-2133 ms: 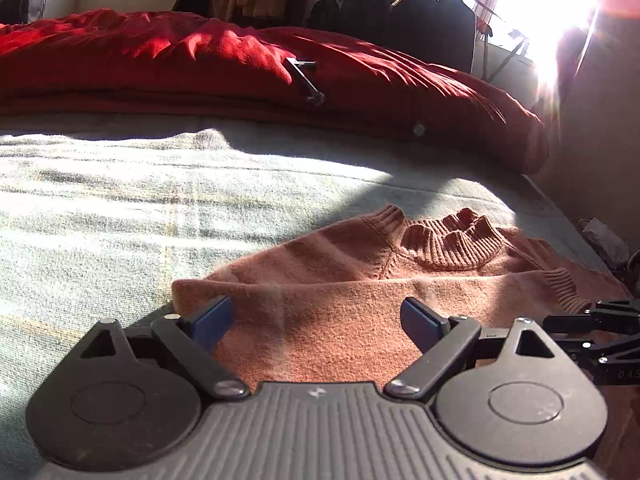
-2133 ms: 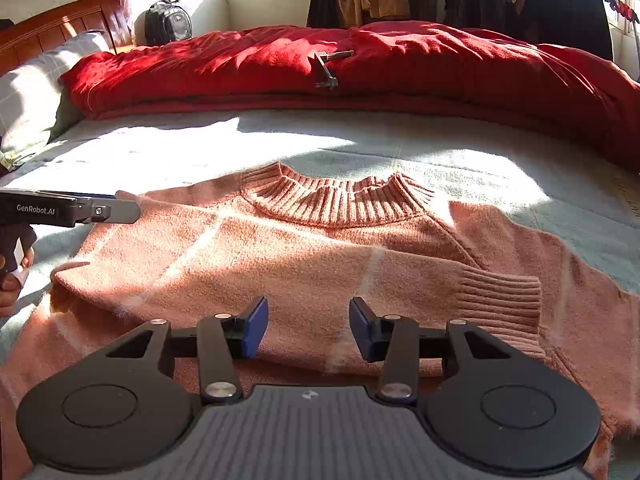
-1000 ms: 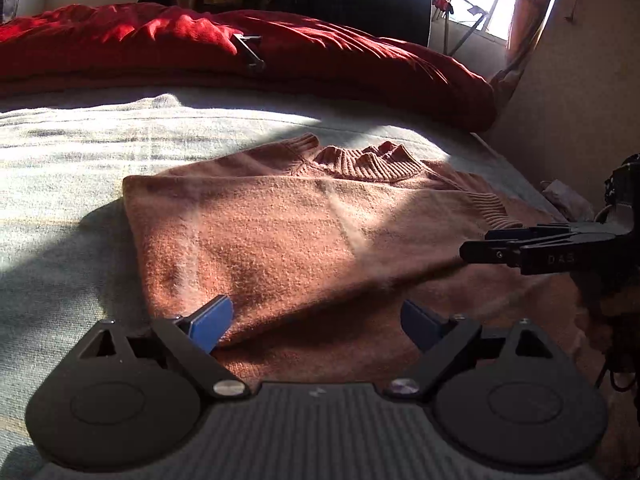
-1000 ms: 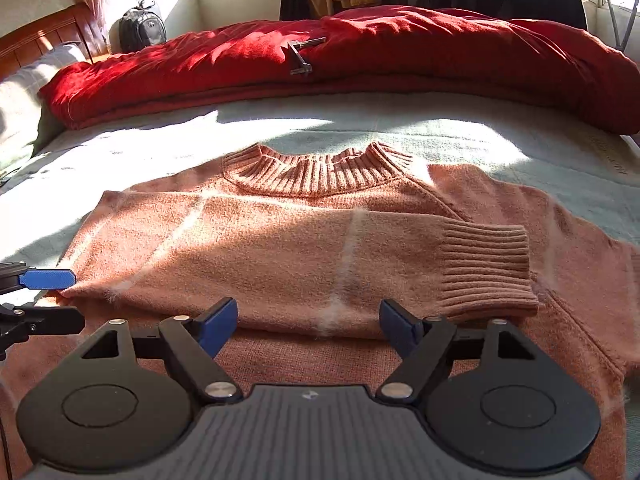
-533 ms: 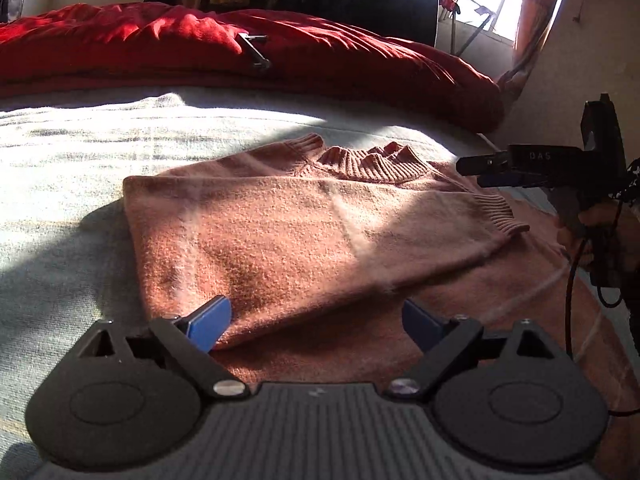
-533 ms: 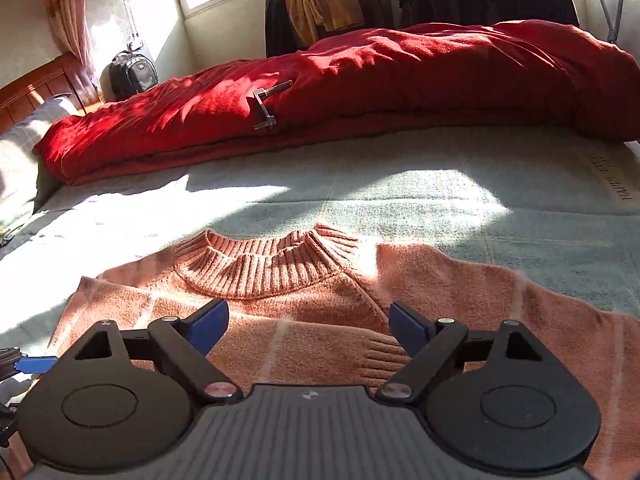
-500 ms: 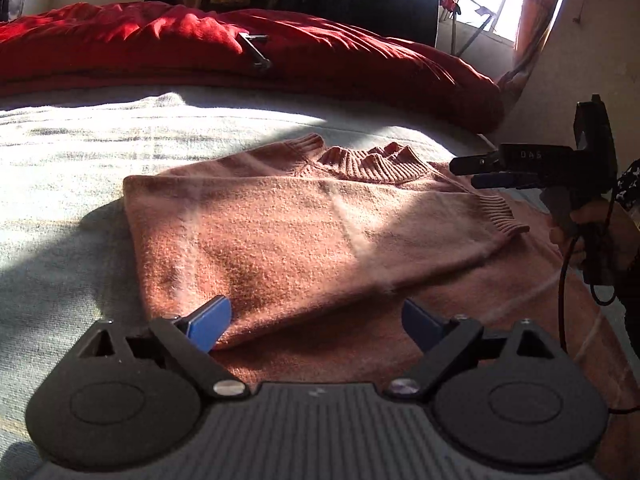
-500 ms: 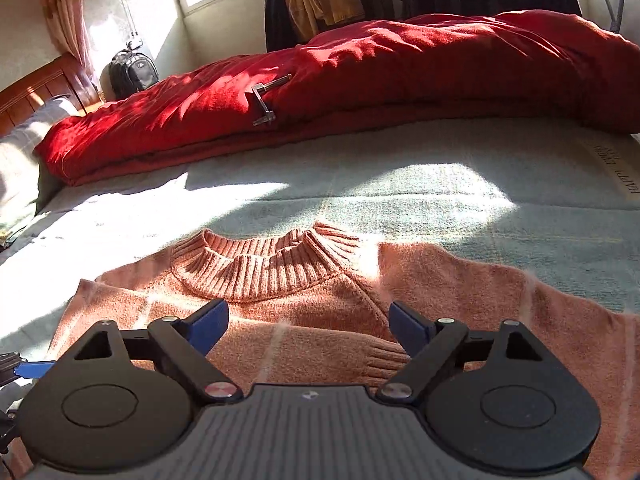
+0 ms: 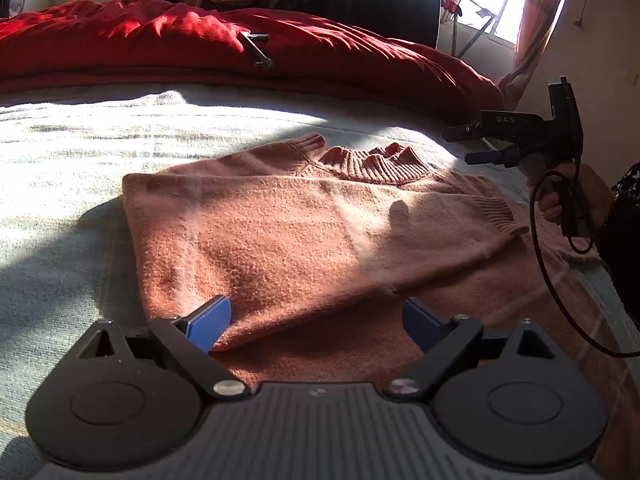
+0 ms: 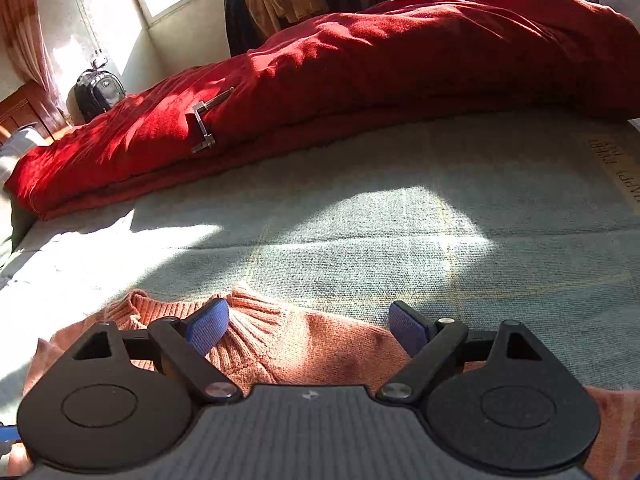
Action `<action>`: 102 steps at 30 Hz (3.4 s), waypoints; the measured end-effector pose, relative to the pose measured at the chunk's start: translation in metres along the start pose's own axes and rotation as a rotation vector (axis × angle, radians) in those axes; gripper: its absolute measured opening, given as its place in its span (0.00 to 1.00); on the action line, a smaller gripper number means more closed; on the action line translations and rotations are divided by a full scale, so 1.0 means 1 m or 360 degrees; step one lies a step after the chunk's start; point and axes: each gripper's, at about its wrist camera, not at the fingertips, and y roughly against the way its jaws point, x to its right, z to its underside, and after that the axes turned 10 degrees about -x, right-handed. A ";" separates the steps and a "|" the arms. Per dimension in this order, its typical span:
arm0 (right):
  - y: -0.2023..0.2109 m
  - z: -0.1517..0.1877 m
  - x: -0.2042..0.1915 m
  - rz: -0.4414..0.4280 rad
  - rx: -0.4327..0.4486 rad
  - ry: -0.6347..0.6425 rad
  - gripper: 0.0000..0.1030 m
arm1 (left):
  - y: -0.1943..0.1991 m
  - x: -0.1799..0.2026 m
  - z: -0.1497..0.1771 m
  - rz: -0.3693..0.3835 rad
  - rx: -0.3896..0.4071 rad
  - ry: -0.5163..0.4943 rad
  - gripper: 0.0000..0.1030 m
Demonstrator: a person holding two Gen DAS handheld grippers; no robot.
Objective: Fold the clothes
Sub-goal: 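Move the right tool over the unfolded sleeve lying on the blanket, then move the open right tool along the sleeve to its ribbed cuff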
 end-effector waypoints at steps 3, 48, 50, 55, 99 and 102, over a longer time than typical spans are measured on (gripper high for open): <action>0.026 0.003 0.023 -0.0123 -0.0029 -0.0139 0.97 | -0.002 0.001 -0.001 -0.0001 0.0000 -0.0004 0.92; 0.130 0.118 0.204 -0.0103 0.0173 -0.0877 1.00 | 0.035 0.094 0.019 -0.0183 0.0031 -0.0076 0.93; 0.139 0.129 0.218 -0.0042 0.0197 -0.0873 1.00 | 0.033 0.102 0.023 -0.0206 0.0022 -0.0064 0.93; 0.167 0.146 0.248 0.0127 0.0253 -0.0895 1.00 | 0.026 0.123 0.029 -0.0255 0.0038 -0.0025 0.93; 0.215 0.161 0.375 0.0119 0.0330 -0.0915 1.00 | -0.021 0.221 0.025 -0.0292 0.0013 -0.0148 0.93; 0.223 0.161 0.378 0.0112 0.0369 -0.0956 1.00 | -0.023 0.226 0.025 -0.0283 0.0000 -0.0171 0.93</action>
